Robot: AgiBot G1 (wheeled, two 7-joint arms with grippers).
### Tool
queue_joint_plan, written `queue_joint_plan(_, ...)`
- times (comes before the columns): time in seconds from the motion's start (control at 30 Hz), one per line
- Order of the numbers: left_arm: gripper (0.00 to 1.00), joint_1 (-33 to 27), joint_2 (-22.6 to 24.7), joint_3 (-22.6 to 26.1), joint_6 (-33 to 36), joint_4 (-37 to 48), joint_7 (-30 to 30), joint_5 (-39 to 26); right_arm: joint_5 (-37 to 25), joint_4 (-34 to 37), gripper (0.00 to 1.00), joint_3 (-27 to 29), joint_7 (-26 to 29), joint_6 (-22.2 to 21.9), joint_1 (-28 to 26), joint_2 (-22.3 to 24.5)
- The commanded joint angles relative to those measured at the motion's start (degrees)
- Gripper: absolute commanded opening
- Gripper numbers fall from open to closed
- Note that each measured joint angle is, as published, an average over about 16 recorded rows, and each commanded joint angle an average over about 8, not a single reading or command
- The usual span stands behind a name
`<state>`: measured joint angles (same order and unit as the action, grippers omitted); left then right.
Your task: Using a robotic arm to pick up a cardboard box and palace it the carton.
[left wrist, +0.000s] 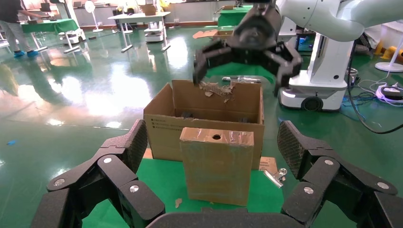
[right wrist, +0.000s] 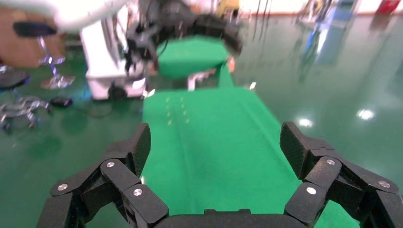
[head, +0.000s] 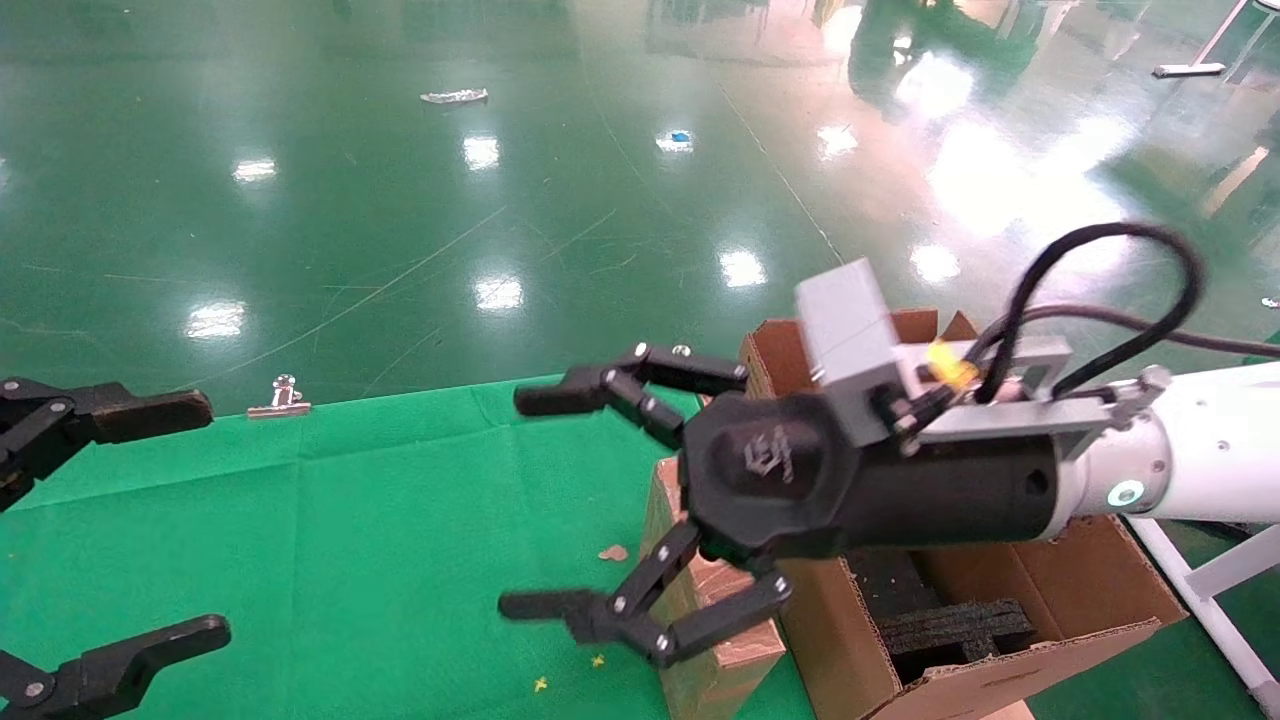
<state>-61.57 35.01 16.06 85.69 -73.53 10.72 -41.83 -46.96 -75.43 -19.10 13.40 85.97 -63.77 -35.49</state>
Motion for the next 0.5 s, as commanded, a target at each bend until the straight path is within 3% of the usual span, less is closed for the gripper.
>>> queue_joint_plan(0.03, 1.00, 0.0, 0.0, 0.0, 0.0, 0.0, 0.0, 0.0, -1.3, -0.8, 1.00, -0.8, 0.8, -0.1, -0.4, 0.0)
queue_joint_plan(0.27, 1.00, 0.0, 0.0, 0.0, 0.0, 0.0, 0.0, 0.0, -13.9, -2.1, 1.00, -8.4, 5.4, 2.1, -7.6, -2.8)
queue_joint_plan(0.5, 1.00, 0.0, 0.0, 0.1, 0.0, 0.0, 0.0, 0.0, -28.1, -2.3, 1.00, -19.5, 10.2, 3.8, -17.8, -7.8)
